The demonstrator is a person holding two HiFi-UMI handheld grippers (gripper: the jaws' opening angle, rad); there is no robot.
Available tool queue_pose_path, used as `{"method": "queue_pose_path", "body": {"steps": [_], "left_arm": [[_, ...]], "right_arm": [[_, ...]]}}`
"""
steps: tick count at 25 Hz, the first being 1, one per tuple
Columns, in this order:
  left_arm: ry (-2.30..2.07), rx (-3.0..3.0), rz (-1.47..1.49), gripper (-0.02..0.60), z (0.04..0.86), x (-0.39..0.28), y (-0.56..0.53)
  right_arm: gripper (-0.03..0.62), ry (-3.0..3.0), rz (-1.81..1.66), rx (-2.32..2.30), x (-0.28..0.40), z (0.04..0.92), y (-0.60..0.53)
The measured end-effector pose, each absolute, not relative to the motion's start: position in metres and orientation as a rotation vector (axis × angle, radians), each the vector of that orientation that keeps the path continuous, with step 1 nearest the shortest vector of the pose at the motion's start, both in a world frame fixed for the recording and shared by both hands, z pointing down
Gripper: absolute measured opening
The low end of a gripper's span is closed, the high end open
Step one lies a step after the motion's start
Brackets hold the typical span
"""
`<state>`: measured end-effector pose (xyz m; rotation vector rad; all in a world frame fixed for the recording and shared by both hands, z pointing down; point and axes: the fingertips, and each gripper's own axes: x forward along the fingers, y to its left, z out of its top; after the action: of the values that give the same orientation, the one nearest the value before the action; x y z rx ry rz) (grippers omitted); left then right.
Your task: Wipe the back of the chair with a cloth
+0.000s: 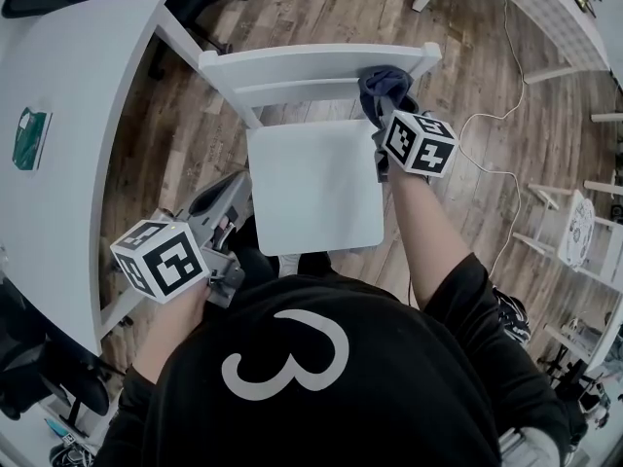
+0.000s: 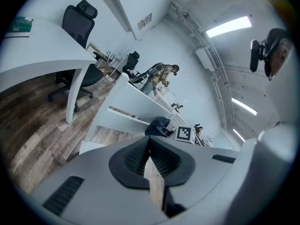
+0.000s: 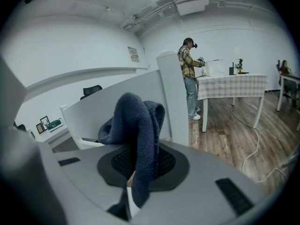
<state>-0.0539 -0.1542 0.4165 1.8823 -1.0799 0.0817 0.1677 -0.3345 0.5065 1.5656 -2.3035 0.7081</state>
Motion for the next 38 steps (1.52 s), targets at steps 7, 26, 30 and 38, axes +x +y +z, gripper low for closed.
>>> {"method": "queue_pose_path", "body": {"steps": [7, 26, 30, 38], "left_arm": [[-1.063, 1.896, 0.087, 0.014, 0.414, -0.045, -0.159], [-1.076, 1.859, 0.059, 0.014, 0.422, -0.062, -0.156], [-1.097, 1.833, 0.046, 0.014, 0.425, -0.075, -0.153], [-1.158, 1.772, 0.032, 0.014, 0.431, -0.110, -0.146]], "right_arm": [[0.052, -2.252, 0.708, 1.634, 0.203, 0.506, -0.339], [0.052, -2.396, 0.683, 1.474, 0.149, 0.501, -0.303], [0.052, -2.448, 0.695, 1.320, 0.104, 0.512, -0.287], [0.052, -2.501, 0.738, 1.083, 0.018, 0.536, -0.269]]}}
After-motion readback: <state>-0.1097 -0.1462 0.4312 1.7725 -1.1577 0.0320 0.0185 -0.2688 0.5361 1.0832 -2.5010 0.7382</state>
